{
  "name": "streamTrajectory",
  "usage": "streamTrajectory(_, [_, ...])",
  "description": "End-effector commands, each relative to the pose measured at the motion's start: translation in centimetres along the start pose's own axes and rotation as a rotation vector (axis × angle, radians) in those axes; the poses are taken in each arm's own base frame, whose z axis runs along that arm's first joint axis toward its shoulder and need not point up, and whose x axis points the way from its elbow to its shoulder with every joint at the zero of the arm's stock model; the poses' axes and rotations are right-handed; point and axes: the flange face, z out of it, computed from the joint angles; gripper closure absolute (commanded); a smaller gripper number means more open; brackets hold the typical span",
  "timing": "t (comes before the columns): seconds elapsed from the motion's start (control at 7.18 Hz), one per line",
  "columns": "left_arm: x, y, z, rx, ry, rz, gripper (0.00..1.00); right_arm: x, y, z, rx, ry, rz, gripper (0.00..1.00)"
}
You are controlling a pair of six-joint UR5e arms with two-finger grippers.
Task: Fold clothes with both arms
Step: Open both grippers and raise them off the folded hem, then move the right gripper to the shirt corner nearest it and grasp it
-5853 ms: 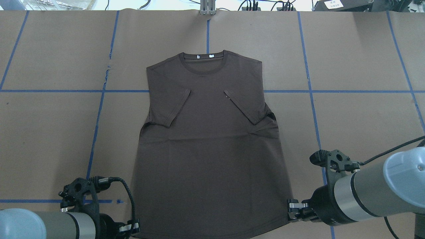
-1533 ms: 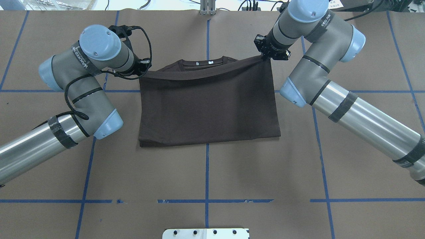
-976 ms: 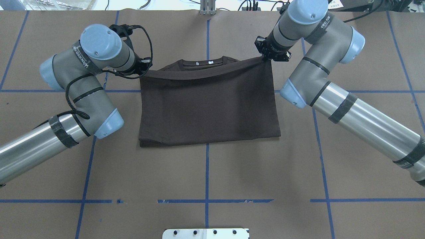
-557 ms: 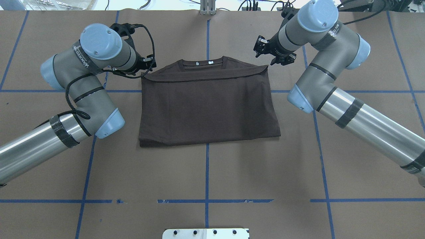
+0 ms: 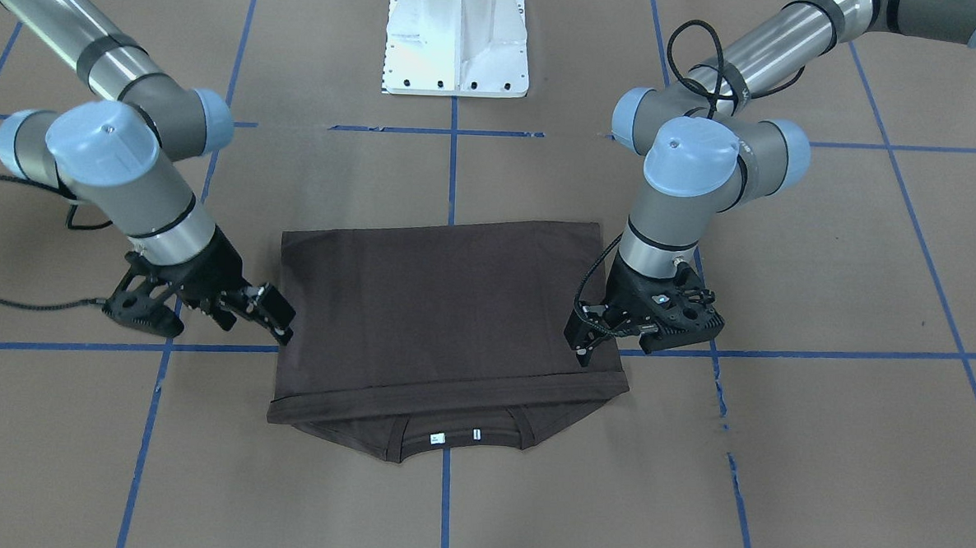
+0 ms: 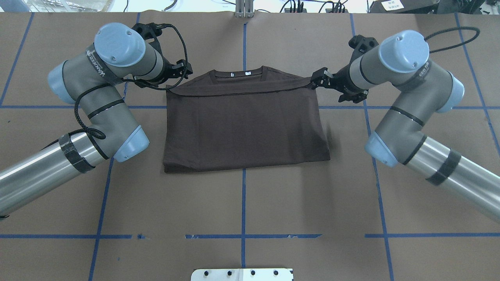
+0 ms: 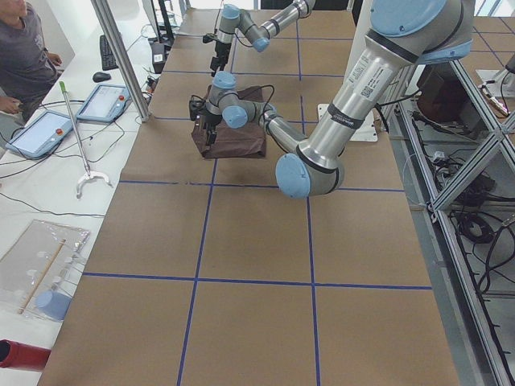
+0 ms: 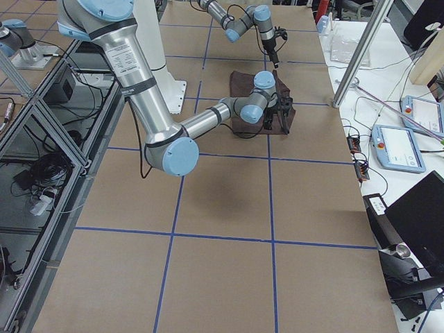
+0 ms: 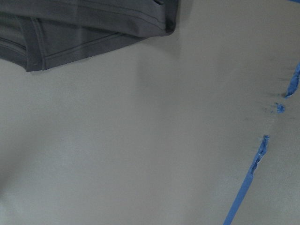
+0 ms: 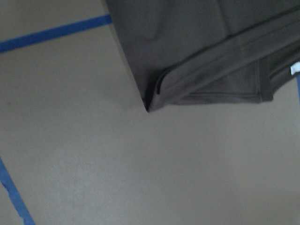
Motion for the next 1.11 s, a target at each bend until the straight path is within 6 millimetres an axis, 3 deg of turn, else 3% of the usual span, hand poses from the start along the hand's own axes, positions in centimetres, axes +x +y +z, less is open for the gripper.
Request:
streamTrajectory(0.0, [0.4,0.1,-0.7,0.003,0.013,0.001,0.0,-0.1,8.2,-1.7,-0.052,0.091,-0.041,0.0])
streamTrajectory(0.14, [0.3,0.1,-0.7,0.003,0.012,-0.001,0.0,-0.6,10.3,-0.8,-0.071,0.111,-0.06,0.0])
streamTrajectory(0.28, [0.4,0.1,-0.7,0.003,0.013,-0.001,0.0,-0.4,10.6,0.1,-0.077,0.127,-0.069,0.0])
streamTrajectory(0.56, [0.5,0.1,-0.8,0.004,0.015,0.001,0.0,0.7,9.9,2.8,-0.08,0.169,-0.073,0.0])
streamTrajectory(0.84, [0.6,0.1,-1.0,0.006,0.019,0.002,0.0,0.5,9.9,3.0,-0.082,0.173,-0.077,0.01])
streamTrajectory(0.98, [0.5,0.1,-0.9,0.006,0.017,0.0,0.0,0.7,9.8,3.3,-0.084,0.179,-0.075,0.29])
